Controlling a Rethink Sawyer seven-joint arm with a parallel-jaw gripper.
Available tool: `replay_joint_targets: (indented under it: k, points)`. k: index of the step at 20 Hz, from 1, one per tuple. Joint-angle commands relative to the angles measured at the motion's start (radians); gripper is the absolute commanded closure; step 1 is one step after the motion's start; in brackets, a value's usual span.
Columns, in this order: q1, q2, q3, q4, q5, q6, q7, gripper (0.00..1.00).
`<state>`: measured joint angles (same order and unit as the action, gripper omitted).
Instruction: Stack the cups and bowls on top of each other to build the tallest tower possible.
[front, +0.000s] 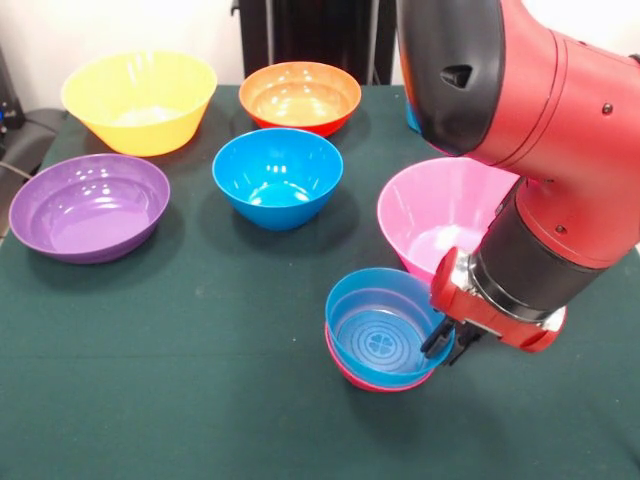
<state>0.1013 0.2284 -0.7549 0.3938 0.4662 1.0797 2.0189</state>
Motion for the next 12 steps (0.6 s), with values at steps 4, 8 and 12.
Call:
replay_joint_targets:
  k: [4, 8, 12]
  points:
    - [-0.045, 0.126, 0.023, -0.013, -0.071, 0.038, 0.016, 1.0]
    - [-0.049, 0.136, 0.008, -0.023, -0.066, 0.046, 0.019, 1.0]
    - [-0.047, 0.13, 0.004, -0.013, -0.063, 0.049, 0.01, 1.0]
